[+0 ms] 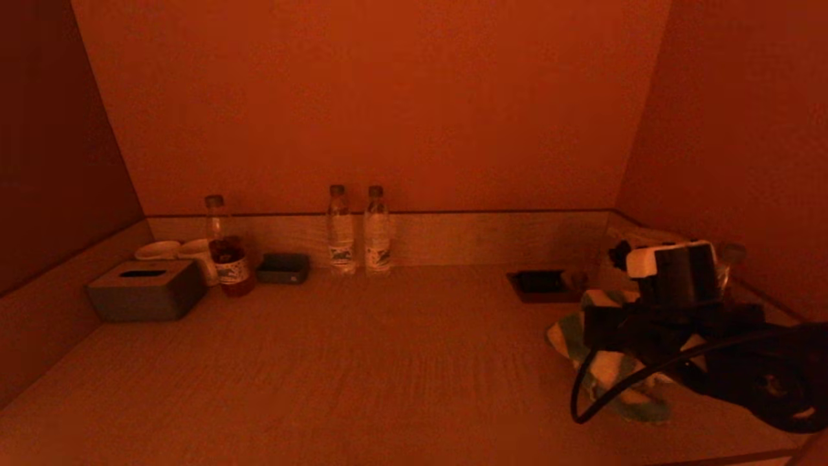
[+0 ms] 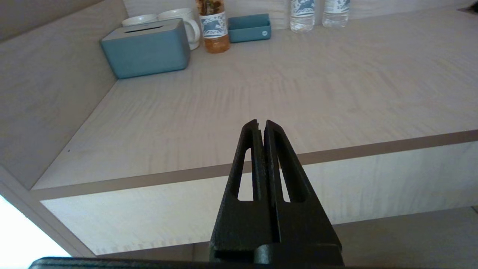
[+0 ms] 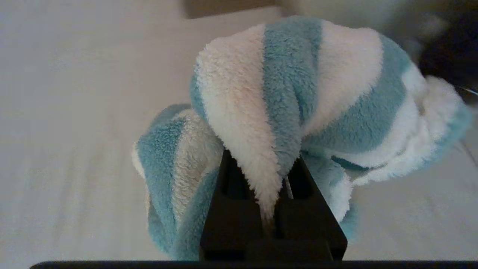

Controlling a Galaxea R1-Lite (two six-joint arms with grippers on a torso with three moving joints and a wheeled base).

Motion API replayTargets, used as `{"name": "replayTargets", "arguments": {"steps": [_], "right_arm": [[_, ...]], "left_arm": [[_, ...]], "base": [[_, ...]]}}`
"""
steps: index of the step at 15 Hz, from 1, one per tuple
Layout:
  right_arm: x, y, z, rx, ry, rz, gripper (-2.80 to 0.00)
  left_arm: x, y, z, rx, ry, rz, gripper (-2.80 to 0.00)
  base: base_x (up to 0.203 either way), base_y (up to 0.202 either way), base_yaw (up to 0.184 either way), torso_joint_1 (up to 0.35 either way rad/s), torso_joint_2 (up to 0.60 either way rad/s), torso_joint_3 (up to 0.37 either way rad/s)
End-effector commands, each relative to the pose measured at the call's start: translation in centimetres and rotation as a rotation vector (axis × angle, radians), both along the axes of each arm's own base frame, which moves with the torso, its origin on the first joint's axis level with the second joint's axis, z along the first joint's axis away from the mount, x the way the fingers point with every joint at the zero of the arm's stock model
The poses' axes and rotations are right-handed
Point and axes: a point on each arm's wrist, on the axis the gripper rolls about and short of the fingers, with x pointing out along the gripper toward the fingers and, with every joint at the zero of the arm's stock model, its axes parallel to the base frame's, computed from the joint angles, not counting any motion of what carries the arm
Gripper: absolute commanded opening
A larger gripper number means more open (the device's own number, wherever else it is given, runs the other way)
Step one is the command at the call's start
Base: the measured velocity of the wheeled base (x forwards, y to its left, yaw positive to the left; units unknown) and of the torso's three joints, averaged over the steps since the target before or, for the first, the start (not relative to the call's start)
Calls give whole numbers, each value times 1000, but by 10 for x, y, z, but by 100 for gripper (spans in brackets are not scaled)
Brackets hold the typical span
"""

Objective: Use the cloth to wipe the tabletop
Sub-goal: Place the tablecloth

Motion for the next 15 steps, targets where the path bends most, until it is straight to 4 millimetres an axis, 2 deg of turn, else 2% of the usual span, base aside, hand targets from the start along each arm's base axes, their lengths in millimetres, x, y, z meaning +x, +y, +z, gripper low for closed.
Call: {"name": "replayTargets", "arguments": {"steps": [1, 5, 8, 15], "right_arm": [[-5, -19, -4, 23, 7, -91, -280], [-5, -21, -6, 26, 11, -99, -280], [-31, -28, -29, 39, 99, -149, -280], [-47, -33, -46, 22, 164, -187, -280]], "left_arm": [[0, 0, 0, 0, 0, -1, -280], [0, 0, 0, 0, 0, -1, -280], [0, 0, 0, 0, 0, -1, -280], [0, 0, 0, 0, 0, -1, -280]], "base": [[0, 0, 0, 0, 0, 0], [0, 0, 0, 0, 0, 0], [0, 0, 0, 0, 0, 0], [0, 0, 0, 0, 0, 0]]}}
